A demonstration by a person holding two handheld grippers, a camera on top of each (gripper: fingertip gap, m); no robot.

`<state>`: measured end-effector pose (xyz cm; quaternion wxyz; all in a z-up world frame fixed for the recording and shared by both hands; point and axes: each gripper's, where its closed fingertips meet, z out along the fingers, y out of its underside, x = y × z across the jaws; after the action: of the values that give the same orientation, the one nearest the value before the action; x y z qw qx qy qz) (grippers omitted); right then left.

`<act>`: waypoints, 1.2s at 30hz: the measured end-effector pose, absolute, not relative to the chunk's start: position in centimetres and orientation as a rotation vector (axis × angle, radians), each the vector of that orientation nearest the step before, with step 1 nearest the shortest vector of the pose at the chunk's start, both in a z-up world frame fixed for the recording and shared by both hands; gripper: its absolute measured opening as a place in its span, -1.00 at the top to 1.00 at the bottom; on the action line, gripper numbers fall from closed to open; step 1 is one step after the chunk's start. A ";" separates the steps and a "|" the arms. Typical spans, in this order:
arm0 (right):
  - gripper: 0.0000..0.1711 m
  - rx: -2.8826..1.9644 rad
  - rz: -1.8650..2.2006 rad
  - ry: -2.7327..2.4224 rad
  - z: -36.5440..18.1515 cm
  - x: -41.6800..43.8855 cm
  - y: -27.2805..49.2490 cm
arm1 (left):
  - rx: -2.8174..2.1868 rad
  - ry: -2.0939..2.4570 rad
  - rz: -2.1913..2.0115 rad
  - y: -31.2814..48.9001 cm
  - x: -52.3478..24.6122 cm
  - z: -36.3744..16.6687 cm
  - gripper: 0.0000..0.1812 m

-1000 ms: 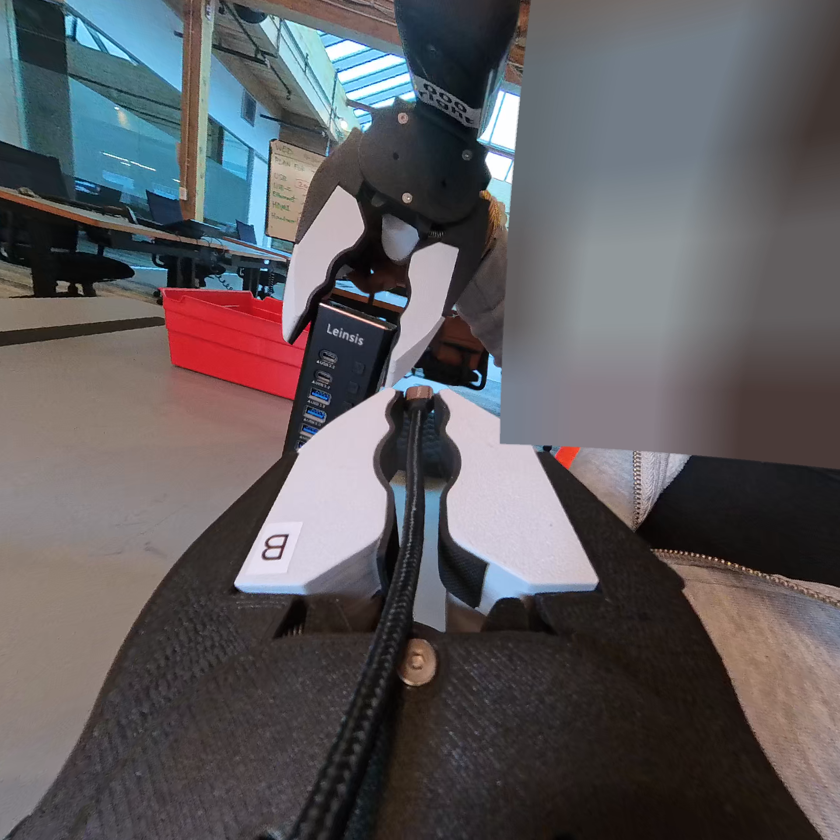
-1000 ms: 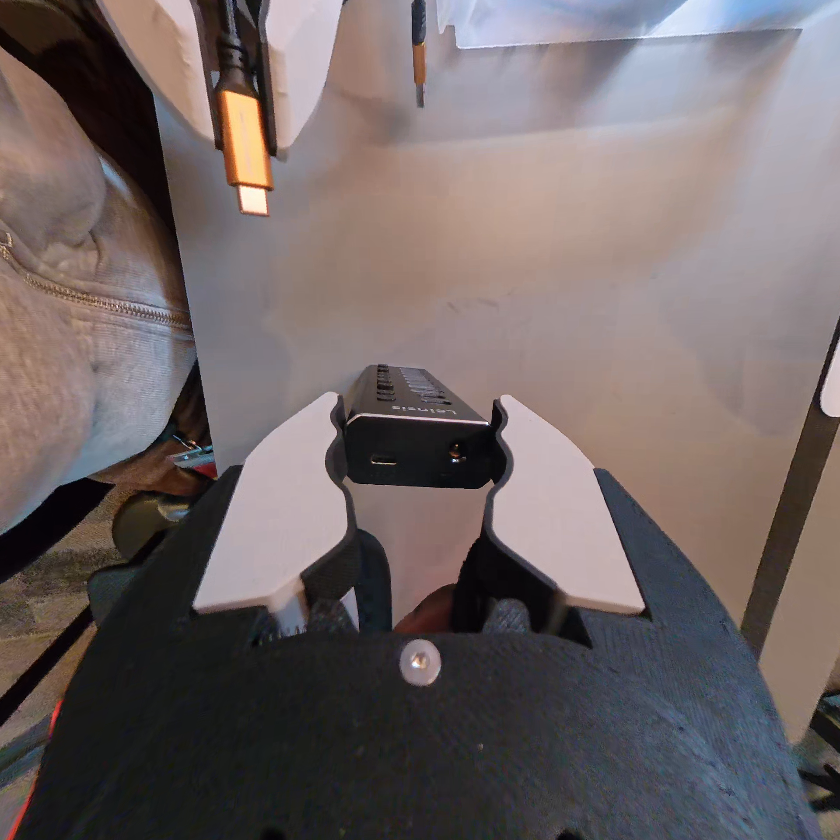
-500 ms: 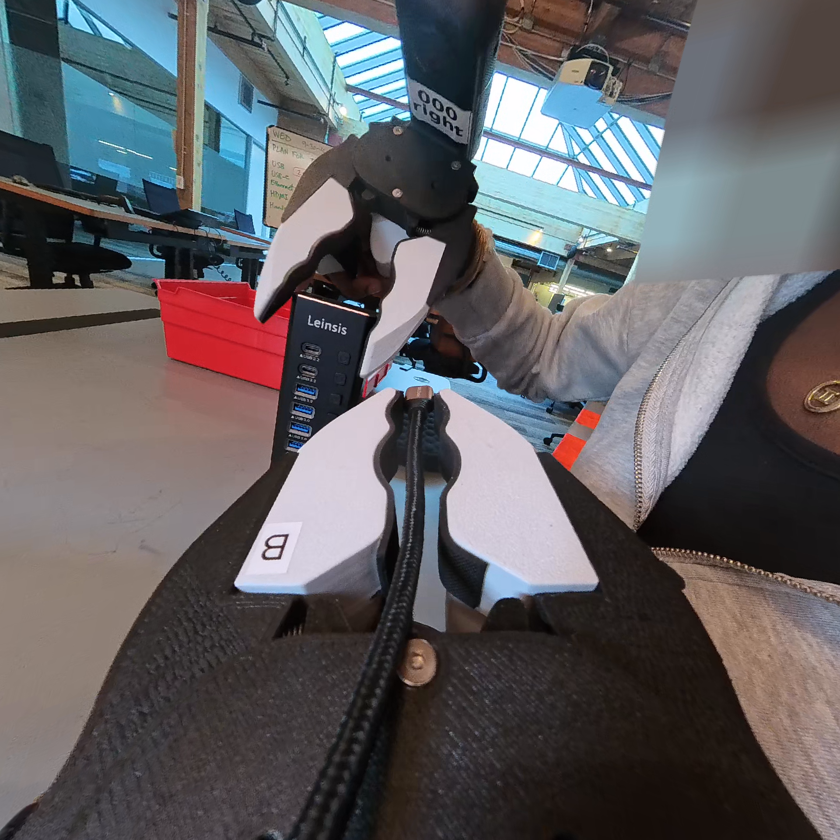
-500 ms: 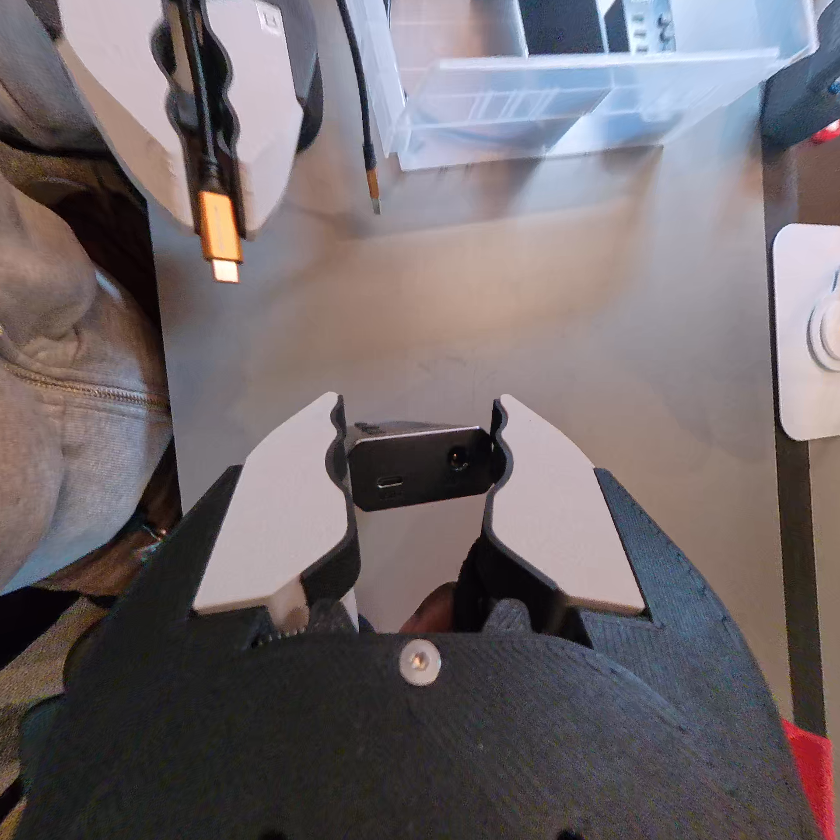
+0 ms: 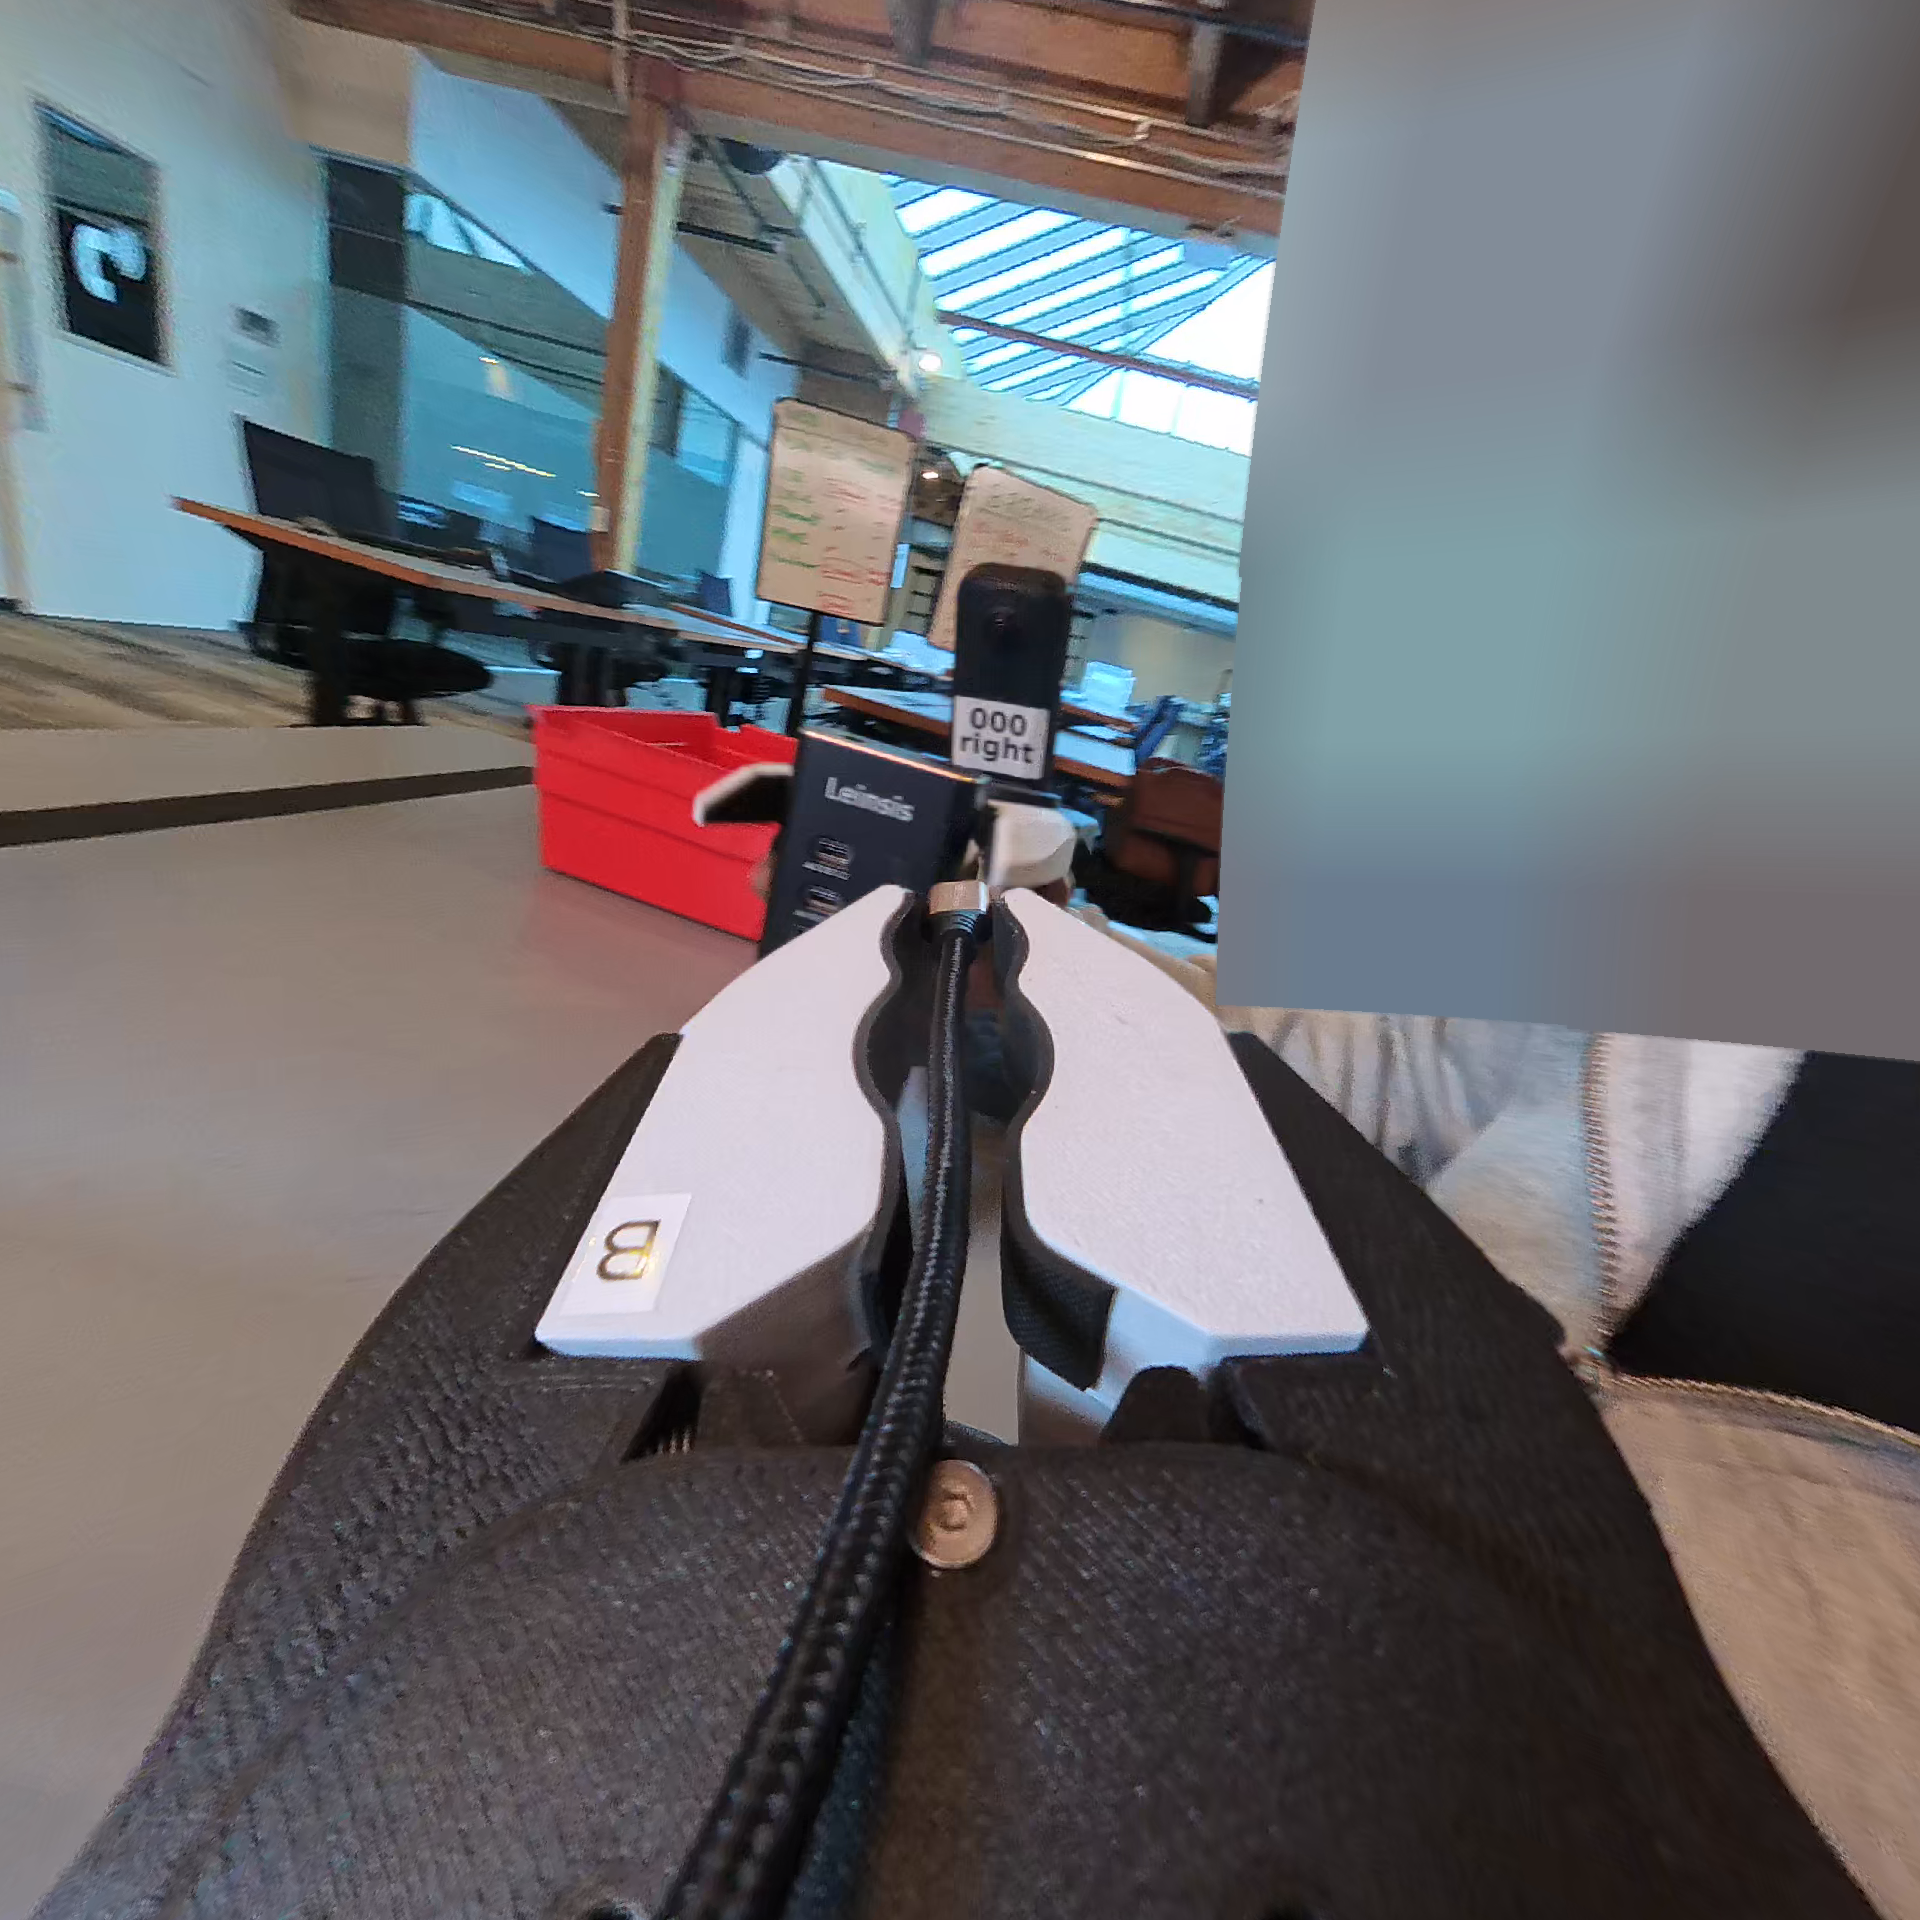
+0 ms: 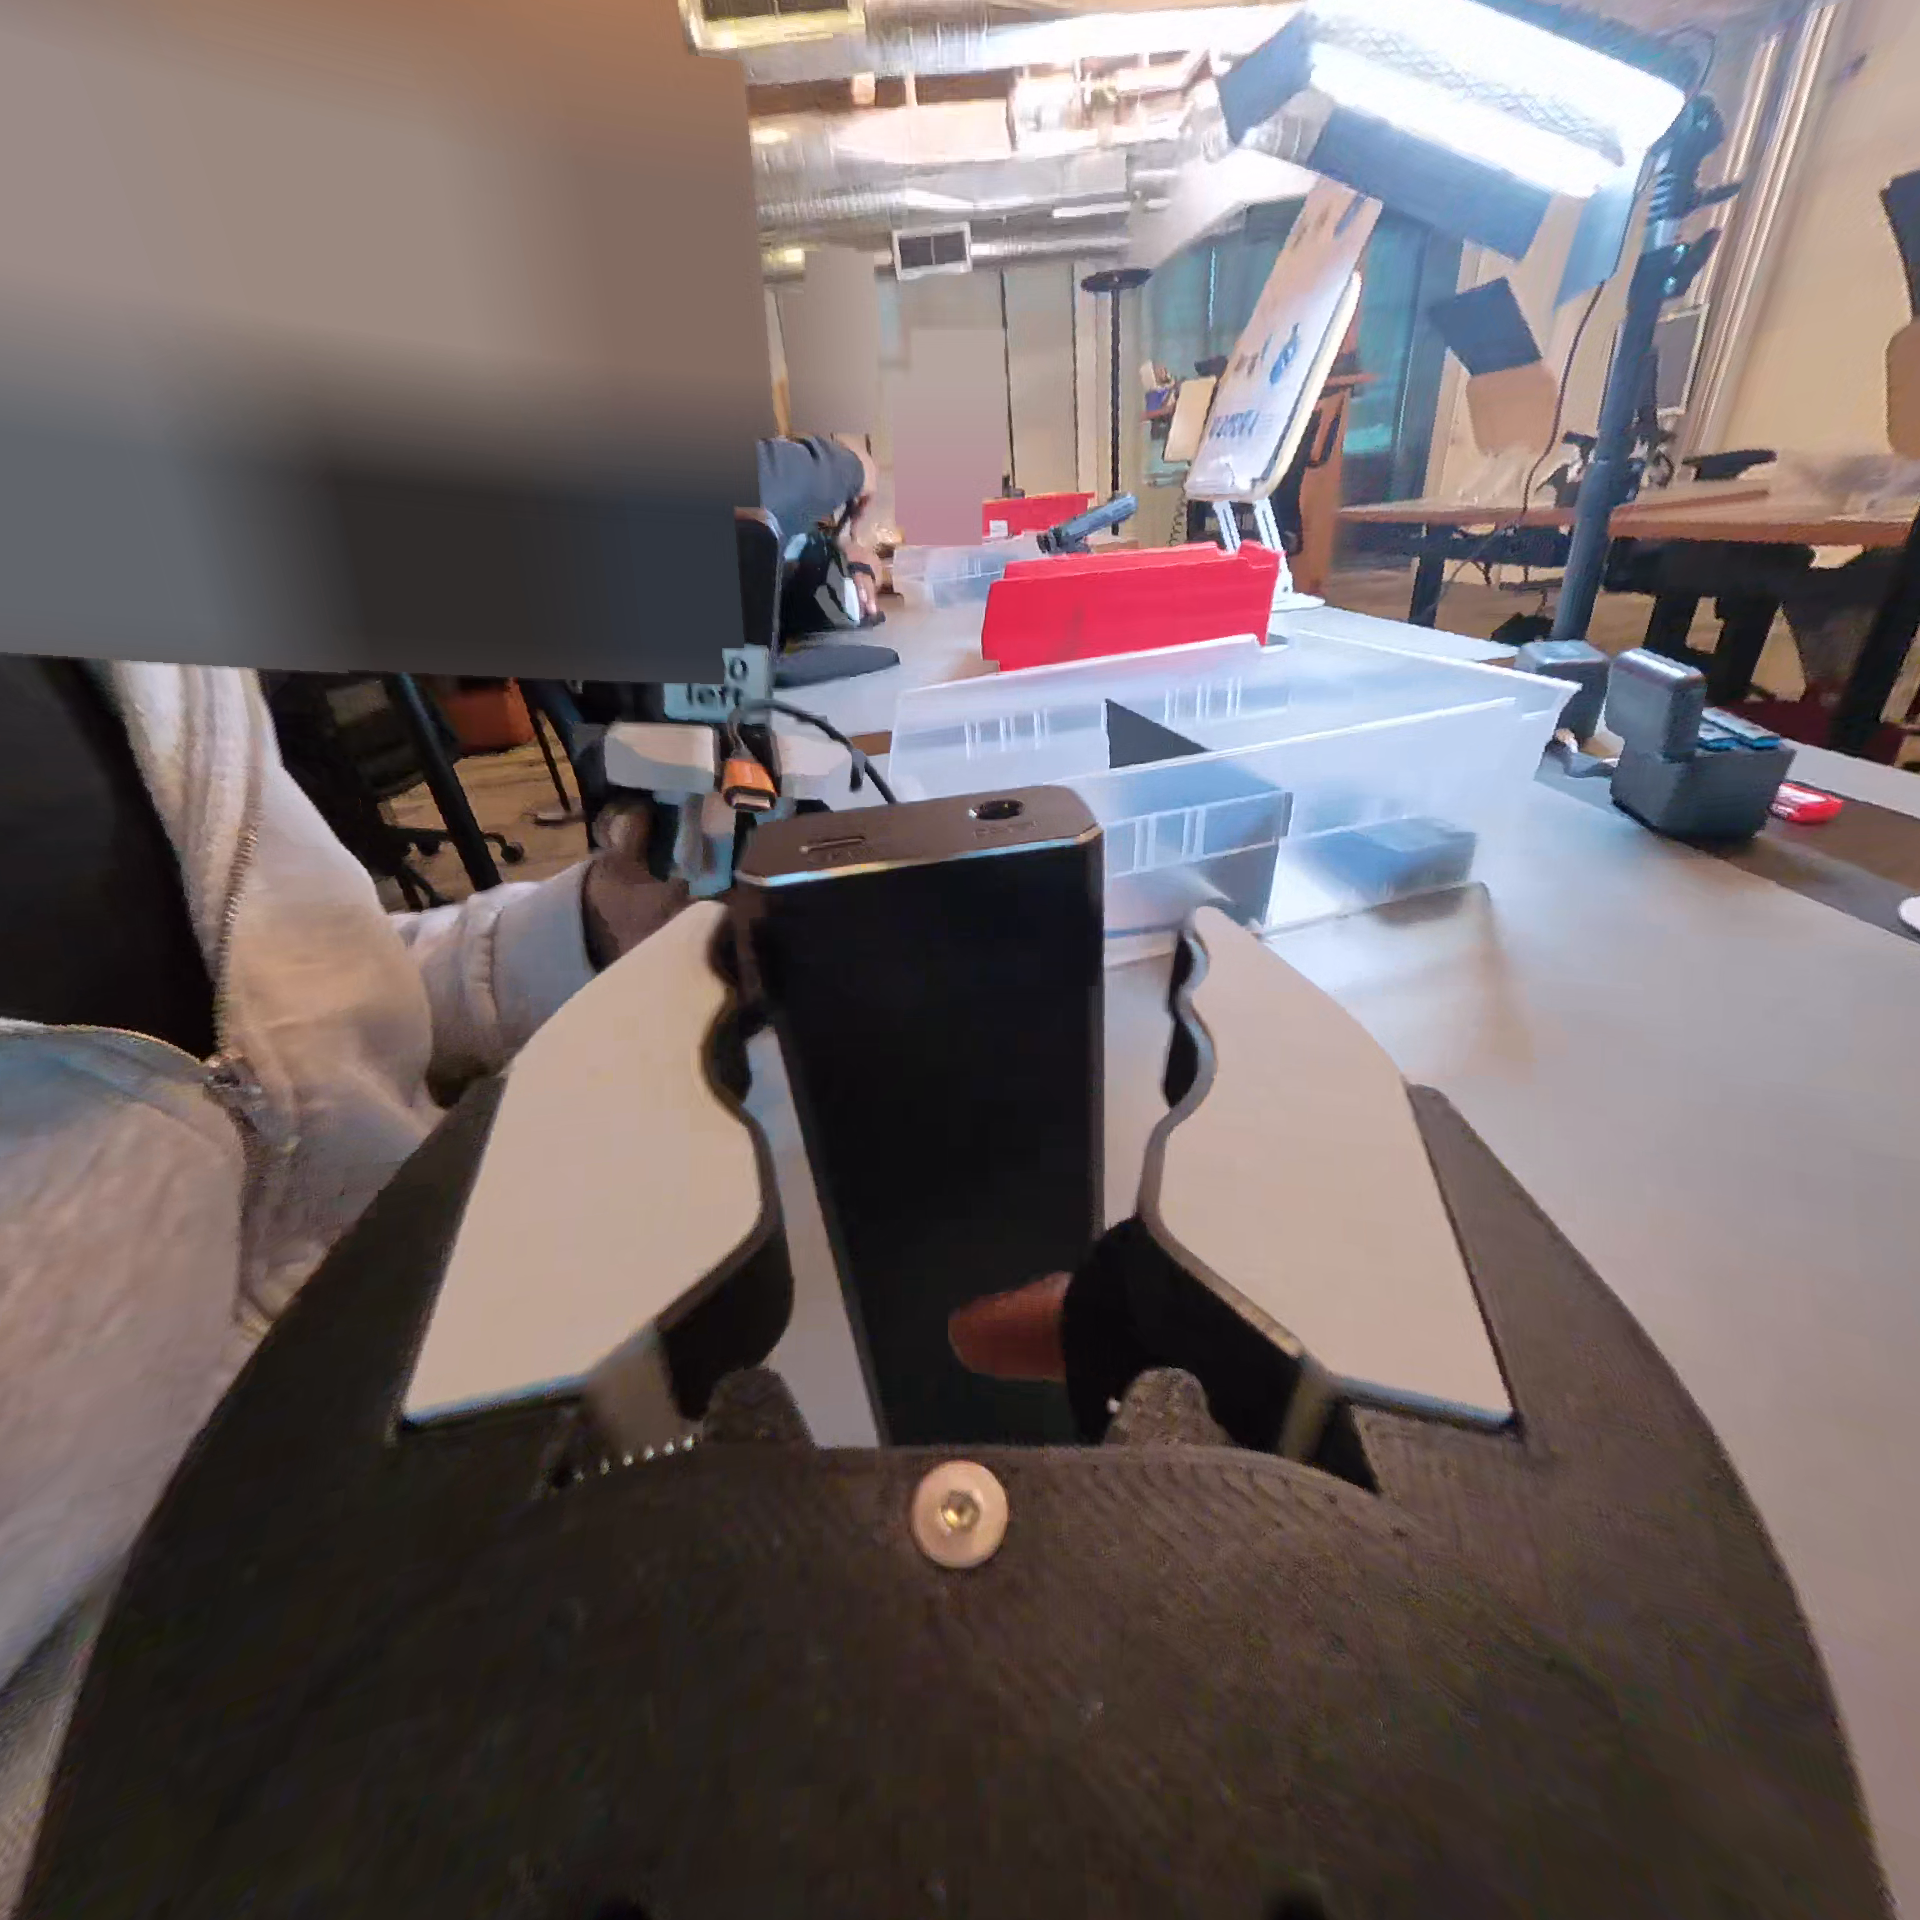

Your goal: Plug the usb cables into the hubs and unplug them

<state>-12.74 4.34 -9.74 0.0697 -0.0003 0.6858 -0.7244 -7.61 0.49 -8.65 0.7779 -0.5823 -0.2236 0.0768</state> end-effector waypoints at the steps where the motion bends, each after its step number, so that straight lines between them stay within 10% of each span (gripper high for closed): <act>1: 0.22 -0.051 -2.156 2.093 -10.1 -12.5 4.0 | -1.263 -0.492 0.188 0.5 -7.9 -8.6 0.86; 36: 0.29 -0.263 -2.151 1.976 -9.0 -9.3 4.2 | -1.407 -0.319 0.347 5.1 -10.2 -9.1 0.86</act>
<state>-9.33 4.18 -9.02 0.1042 -0.0892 0.6702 -0.7294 -10.22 5.09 -9.12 0.7372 -0.6407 -0.1454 0.1579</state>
